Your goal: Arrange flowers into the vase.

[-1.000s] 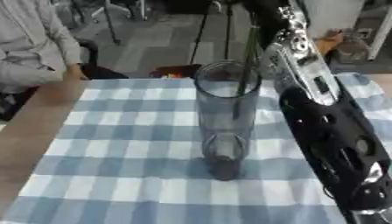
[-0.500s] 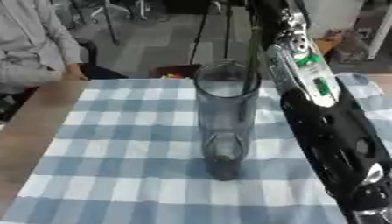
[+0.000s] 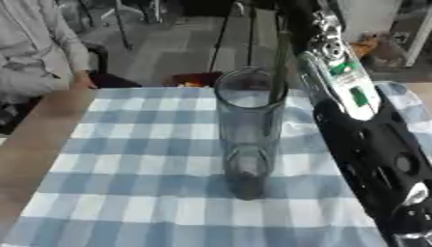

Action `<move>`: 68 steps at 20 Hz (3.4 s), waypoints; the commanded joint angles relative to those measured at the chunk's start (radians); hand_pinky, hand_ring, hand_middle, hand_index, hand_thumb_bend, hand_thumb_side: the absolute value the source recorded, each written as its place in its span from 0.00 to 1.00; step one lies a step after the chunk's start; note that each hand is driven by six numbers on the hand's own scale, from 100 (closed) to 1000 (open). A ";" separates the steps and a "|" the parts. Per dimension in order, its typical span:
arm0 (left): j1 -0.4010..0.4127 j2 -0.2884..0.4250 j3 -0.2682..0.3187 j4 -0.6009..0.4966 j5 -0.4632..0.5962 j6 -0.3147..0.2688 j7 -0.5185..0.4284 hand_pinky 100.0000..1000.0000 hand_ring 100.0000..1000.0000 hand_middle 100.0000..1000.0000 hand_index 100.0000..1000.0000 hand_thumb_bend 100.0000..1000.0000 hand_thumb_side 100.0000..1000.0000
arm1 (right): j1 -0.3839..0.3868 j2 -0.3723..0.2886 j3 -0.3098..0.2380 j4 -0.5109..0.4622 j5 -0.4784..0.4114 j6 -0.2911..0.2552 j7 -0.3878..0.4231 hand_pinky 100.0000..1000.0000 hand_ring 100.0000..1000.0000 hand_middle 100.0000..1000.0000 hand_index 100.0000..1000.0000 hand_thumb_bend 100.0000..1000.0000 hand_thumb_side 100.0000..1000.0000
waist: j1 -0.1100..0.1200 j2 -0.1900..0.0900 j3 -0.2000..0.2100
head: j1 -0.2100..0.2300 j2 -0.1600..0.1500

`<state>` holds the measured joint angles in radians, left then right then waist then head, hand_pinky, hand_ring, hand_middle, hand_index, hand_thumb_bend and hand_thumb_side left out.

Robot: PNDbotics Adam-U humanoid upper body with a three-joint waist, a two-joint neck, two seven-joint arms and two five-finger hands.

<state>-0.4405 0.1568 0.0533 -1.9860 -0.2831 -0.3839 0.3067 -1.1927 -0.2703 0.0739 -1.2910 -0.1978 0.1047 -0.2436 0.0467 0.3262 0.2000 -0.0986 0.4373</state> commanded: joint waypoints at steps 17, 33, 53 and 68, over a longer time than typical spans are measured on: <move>-0.011 0.007 0.006 -0.014 0.001 0.001 0.000 0.49 0.69 0.80 0.86 0.11 1.00 | 0.002 -0.050 0.004 -0.011 0.162 -0.122 0.036 0.70 0.49 0.14 0.15 0.22 0.50 | 0.000 -0.025 -0.011 | 0.014 -0.008; -0.011 0.008 0.007 -0.014 -0.001 0.001 0.002 0.48 0.68 0.80 0.86 0.10 1.00 | 0.023 -0.077 0.018 0.011 0.294 -0.108 0.068 0.70 0.50 0.14 0.18 0.25 0.54 | -0.006 -0.030 -0.018 | 0.021 -0.010; -0.007 0.009 0.007 -0.014 -0.002 0.005 0.004 0.48 0.68 0.80 0.86 0.09 1.00 | 0.027 -0.112 0.027 0.006 0.469 -0.032 0.189 0.68 0.49 0.09 0.18 0.14 0.49 | -0.007 -0.032 -0.019 | 0.021 -0.007; -0.006 0.008 0.008 -0.014 -0.002 0.008 0.006 0.48 0.68 0.80 0.86 0.09 1.00 | 0.023 -0.127 0.024 -0.026 0.500 0.014 0.307 0.68 0.48 0.07 0.18 0.11 0.48 | -0.010 -0.032 -0.022 | 0.024 -0.009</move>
<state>-0.4396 0.1568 0.0536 -1.9860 -0.2831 -0.3788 0.3113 -1.1441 -0.3749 0.1019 -1.2865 0.3134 0.1169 0.0553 0.0360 0.3196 0.1786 -0.0767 0.4373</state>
